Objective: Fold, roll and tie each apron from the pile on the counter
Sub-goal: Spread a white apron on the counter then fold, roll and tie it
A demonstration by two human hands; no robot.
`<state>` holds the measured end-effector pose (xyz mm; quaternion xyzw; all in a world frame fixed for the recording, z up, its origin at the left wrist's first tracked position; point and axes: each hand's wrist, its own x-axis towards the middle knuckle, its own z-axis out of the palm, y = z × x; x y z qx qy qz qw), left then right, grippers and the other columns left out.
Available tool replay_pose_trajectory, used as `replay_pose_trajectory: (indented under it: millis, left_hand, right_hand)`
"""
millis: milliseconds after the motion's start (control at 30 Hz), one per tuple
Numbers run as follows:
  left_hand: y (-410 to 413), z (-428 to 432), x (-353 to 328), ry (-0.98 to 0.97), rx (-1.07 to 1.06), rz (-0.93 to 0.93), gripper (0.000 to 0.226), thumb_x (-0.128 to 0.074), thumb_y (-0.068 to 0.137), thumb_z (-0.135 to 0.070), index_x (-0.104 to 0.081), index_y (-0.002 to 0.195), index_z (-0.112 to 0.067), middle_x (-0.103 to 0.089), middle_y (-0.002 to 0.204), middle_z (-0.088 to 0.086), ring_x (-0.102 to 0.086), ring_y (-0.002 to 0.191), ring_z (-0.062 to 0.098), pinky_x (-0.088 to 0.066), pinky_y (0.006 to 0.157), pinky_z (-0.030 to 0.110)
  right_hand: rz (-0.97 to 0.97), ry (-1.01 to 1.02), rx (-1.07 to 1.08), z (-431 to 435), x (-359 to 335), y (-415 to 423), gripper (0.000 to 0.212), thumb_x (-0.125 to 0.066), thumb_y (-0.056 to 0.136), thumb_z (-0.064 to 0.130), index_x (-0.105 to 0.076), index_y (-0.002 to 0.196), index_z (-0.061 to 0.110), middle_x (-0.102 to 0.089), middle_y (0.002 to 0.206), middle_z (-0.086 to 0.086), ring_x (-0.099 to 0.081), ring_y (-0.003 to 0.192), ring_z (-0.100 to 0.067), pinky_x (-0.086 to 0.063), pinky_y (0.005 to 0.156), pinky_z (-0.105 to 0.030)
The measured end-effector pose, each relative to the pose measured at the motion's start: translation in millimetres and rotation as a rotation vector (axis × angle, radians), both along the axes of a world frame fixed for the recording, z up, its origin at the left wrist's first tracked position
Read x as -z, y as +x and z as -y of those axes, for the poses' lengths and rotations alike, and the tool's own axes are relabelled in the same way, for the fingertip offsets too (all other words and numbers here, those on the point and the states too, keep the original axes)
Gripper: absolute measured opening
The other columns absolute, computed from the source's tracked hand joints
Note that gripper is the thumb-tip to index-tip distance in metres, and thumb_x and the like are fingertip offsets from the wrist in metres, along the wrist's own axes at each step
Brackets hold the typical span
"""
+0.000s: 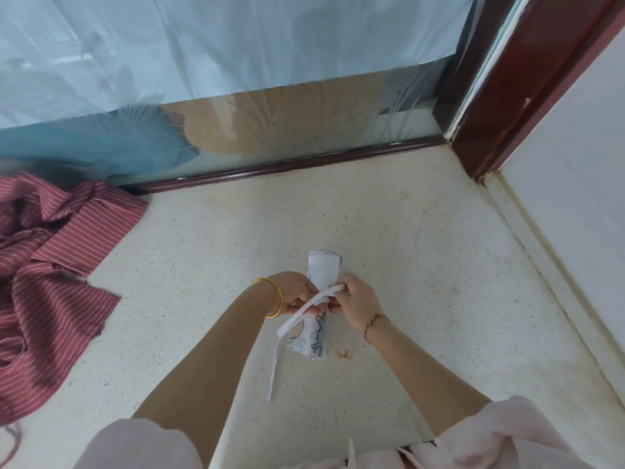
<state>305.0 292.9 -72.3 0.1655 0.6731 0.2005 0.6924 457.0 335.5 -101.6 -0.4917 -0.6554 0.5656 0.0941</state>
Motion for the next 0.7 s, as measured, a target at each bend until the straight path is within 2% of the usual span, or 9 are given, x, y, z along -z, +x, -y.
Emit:
replay_pose_trajectory:
  millis: [67,133,200,267,367,467,567,633,700]
  left_hand:
    - [-2,4,8,0.056,0.023,-0.033,0.02,-0.052,0.087,0.012,-0.066,0.097,0.001,-0.069,0.095,0.016,-0.066,0.088,0.022,-0.051,0.093,0.032]
    - [-3,7,12,0.088,0.006,-0.076,0.02,-0.058,0.083,0.011,-0.064,0.093,-0.005,-0.068,0.102,0.017,-0.065,0.095,0.025,-0.052,0.092,0.034]
    - [-1,9,13,0.128,0.022,-0.154,0.022,-0.062,0.08,0.01,-0.064,0.09,-0.01,-0.067,0.098,0.01,-0.065,0.093,0.023,-0.055,0.085,0.031]
    - [2,9,12,0.207,0.107,-0.316,0.02,-0.062,0.081,0.007,-0.063,0.087,-0.012,-0.062,0.09,0.003,-0.063,0.082,0.018,-0.056,0.07,0.024]
    - [10,9,19,0.305,0.338,-0.596,0.021,-0.056,0.084,0.005,-0.055,0.09,-0.015,-0.054,0.094,0.001,-0.062,0.086,0.026,-0.055,0.058,0.027]
    - [10,14,35,0.257,0.537,-0.882,0.016,-0.052,0.085,0.001,-0.052,0.096,-0.01,-0.057,0.097,0.008,-0.063,0.083,0.028,-0.056,0.073,0.038]
    - [8,21,51,0.198,0.346,-0.837,0.017,-0.046,0.091,-0.003,-0.063,0.095,0.0,-0.067,0.092,0.017,-0.067,0.083,0.032,-0.055,0.08,0.04]
    - [10,22,52,0.184,0.085,-0.71,0.022,-0.043,0.093,0.0,-0.065,0.094,0.0,-0.067,0.081,0.016,-0.067,0.07,0.028,-0.058,0.069,0.034]
    - [14,20,49,0.149,-0.236,-0.486,0.024,-0.041,0.094,0.004,-0.064,0.1,0.0,-0.061,0.069,0.012,-0.059,0.055,0.02,-0.054,0.052,0.024]
  right_hand:
    - [-0.109,-0.216,0.174,1,8,3,0.017,-0.046,0.095,0.004,-0.05,0.079,0.008,-0.064,0.098,-0.023,-0.068,0.087,-0.033,-0.058,0.077,-0.039]
    - [-0.22,-0.411,0.326,4,14,4,0.014,-0.043,0.096,0.001,-0.054,0.087,0.001,-0.065,0.099,-0.026,-0.067,0.091,-0.037,-0.057,0.079,-0.042]
    - [-0.33,-0.596,0.526,8,14,5,0.018,-0.04,0.098,0.003,-0.055,0.09,-0.003,-0.066,0.088,-0.023,-0.066,0.083,-0.035,-0.059,0.069,-0.038]
    - [-0.409,-0.777,0.736,10,12,4,0.023,-0.039,0.1,0.006,-0.055,0.085,-0.003,-0.062,0.081,-0.021,-0.062,0.074,-0.031,-0.058,0.056,-0.034]
    - [-0.405,-0.903,0.896,13,16,-2,0.024,-0.04,0.1,0.007,-0.053,0.083,-0.003,-0.06,0.08,-0.021,-0.059,0.071,-0.029,-0.055,0.043,-0.031]
    - [-0.362,-0.939,0.966,14,26,-3,0.034,-0.039,0.102,0.017,-0.052,0.078,-0.002,-0.062,0.069,-0.016,-0.057,0.066,-0.025,-0.05,0.036,-0.024]
    - [-0.314,-0.951,0.933,15,30,-4,0.035,-0.04,0.102,0.019,-0.054,0.077,-0.002,-0.061,0.072,-0.014,-0.054,0.064,-0.022,-0.047,0.035,-0.019]
    - [-0.293,-0.943,0.895,16,31,-8,0.032,-0.042,0.1,0.016,-0.054,0.075,0.0,-0.06,0.066,-0.012,-0.052,0.06,-0.02,-0.045,0.035,-0.017]
    - [-0.284,-0.917,0.853,16,31,-13,0.03,-0.045,0.099,0.012,-0.054,0.072,0.002,-0.058,0.06,-0.009,-0.05,0.056,-0.018,-0.045,0.037,-0.018]
